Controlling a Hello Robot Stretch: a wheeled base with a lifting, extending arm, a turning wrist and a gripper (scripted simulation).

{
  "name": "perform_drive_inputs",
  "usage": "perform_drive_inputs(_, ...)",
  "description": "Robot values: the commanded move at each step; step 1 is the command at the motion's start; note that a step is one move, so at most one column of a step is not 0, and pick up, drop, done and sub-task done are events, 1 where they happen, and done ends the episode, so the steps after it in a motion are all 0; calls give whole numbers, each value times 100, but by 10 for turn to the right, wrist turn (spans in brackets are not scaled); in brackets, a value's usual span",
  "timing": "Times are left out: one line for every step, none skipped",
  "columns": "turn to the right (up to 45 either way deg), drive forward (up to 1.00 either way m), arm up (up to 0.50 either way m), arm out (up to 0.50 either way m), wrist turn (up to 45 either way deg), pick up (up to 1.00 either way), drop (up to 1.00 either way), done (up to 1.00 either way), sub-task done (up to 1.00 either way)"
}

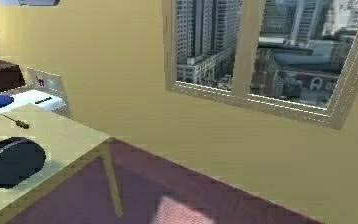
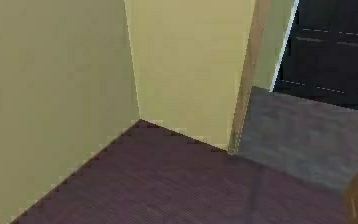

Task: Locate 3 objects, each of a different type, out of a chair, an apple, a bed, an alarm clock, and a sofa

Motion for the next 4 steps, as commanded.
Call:
perform_drive_inputs(300, 0, 0, 0, 0, 0, 0, 0, 0)
perform_drive_inputs(0, 15, 0, 0, 0, 0, 0, 0, 0)
perform_drive_inputs(-450, 0, 0, 0, 0, 0, 0, 0, 0)
perform_drive_inputs(-450, 0, 0, 0, 0, 0, 0, 0, 0)
